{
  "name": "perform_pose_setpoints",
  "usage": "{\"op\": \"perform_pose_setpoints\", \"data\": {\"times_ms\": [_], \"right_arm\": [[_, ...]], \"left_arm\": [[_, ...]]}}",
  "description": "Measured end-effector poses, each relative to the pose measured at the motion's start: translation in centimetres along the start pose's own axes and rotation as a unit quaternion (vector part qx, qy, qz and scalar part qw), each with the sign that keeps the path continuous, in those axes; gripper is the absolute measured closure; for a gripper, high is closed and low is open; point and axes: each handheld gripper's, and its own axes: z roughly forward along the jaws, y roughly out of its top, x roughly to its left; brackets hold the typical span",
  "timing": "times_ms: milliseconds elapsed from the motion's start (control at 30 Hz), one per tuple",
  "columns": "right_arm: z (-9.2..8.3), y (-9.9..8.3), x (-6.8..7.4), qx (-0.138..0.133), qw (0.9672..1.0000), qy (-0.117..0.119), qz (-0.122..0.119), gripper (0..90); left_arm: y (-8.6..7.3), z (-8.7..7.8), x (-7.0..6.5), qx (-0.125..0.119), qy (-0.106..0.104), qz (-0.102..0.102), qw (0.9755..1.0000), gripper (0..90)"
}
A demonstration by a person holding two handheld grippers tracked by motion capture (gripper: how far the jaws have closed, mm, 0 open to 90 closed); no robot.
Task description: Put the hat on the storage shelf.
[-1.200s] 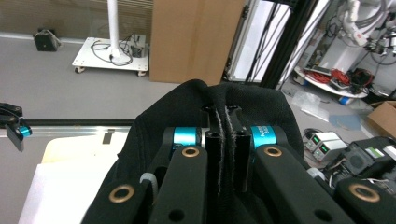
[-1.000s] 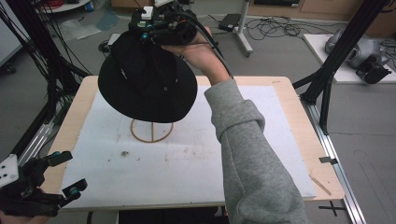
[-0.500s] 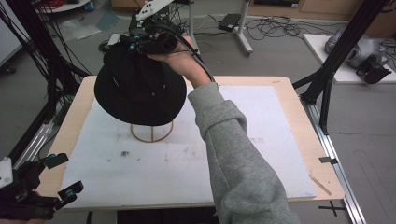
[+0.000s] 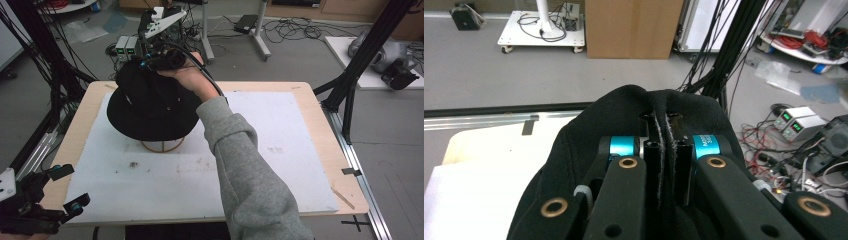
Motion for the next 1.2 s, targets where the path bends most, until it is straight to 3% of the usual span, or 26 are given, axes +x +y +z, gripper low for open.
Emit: {"op": "perform_pose_setpoints", "data": {"times_ms": [500, 633, 667, 700, 733, 767, 800, 933, 1000, 1067, 1200], "right_arm": [[0.0, -0.7, 0.0, 0.000, 1.0000, -0.004, 0.004, 86.4], [-0.3, -0.6, 0.1, -0.009, 0.9999, -0.011, 0.006, 76.6], [-0.5, -0.5, 0.2, -0.012, 0.9998, -0.017, 0.005, 69.8], [-0.5, -0.5, 0.2, -0.012, 0.9998, -0.017, 0.005, 69.8], [-0.6, -0.5, 0.2, -0.014, 0.9997, -0.021, 0.003, 63.0], [-0.7, -0.4, 0.2, -0.020, 0.9992, -0.028, 0.018, 48.4], [-0.7, -0.4, 0.2, -0.020, 0.9992, -0.028, 0.018, 48.4], [-0.6, -0.7, -0.1, -0.028, 0.9977, -0.035, 0.051, 14.3], [-0.6, -0.8, -0.3, -0.033, 0.9974, -0.032, 0.055, 10.7], [-0.8, -0.8, -0.3, -0.039, 0.9974, -0.014, 0.059, 10.7], [-1.4, -0.6, -0.2, -0.052, 0.9970, -0.019, 0.054, 10.7]], "left_arm": [[0.0, -0.1, 0.0, -0.001, 0.000, 0.001, 1.0000, 2.0], [0.0, 0.0, 0.0, -0.002, 0.001, 0.000, 1.0000, 2.0], [0.0, -0.1, 0.0, -0.001, 0.001, 0.000, 1.0000, 2.0], [0.0, -0.1, 0.0, -0.001, 0.002, 0.001, 1.0000, 2.0], [0.0, -0.1, -0.1, -0.002, 0.002, -0.001, 1.0000, 2.0], [0.1, -0.1, -0.1, -0.004, 0.001, 0.001, 1.0000, 2.0], [0.1, -0.1, -0.1, -0.004, 0.001, 0.001, 1.0000, 2.0], [0.1, -0.1, -0.2, -0.003, 0.002, 0.001, 1.0000, 2.0], [0.0, 0.0, -0.1, -0.001, 0.001, 0.001, 1.0000, 2.0], [0.0, 0.0, -0.1, -0.003, 0.001, 0.000, 1.0000, 2.0], [0.0, 0.0, -0.1, -0.002, 0.002, 0.000, 1.0000, 2.0]]}}
